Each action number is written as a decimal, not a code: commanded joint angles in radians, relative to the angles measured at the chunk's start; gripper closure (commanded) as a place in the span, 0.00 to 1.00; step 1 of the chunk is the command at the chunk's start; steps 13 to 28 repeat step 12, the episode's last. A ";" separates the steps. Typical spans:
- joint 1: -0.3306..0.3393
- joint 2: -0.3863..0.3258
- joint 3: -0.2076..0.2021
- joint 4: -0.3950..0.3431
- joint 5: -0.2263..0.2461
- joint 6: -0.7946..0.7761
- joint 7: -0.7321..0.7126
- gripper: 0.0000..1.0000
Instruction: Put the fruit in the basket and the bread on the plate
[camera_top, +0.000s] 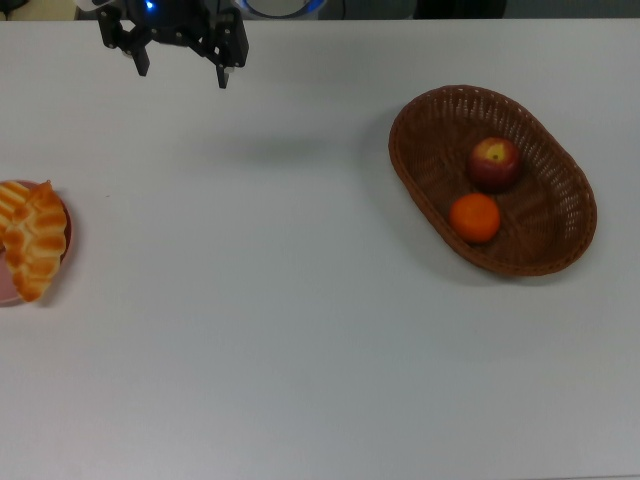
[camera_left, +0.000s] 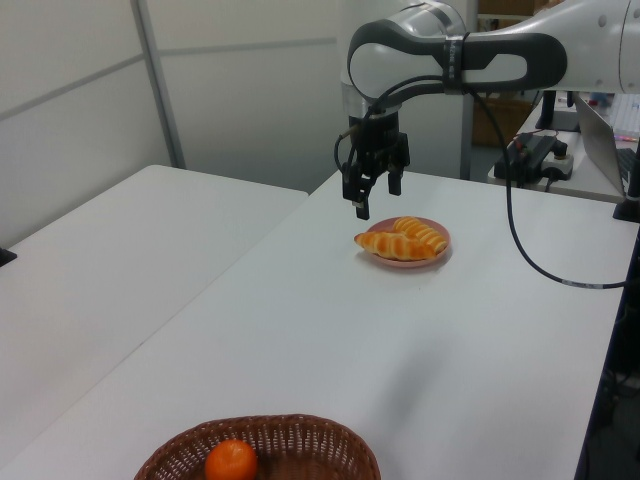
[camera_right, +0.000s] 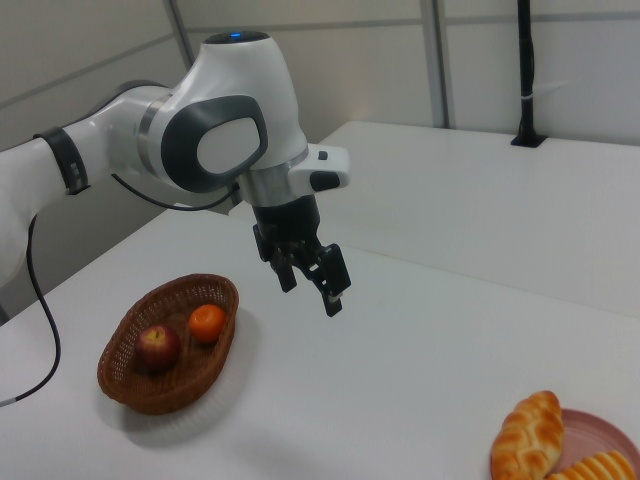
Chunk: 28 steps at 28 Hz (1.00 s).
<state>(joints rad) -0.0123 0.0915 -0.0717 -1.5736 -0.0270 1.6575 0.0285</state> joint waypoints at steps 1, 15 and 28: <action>-0.003 -0.013 -0.002 0.001 -0.013 -0.019 0.005 0.00; -0.015 -0.007 -0.004 0.001 -0.016 -0.012 0.002 0.00; -0.015 -0.007 -0.004 0.001 -0.016 -0.012 0.002 0.00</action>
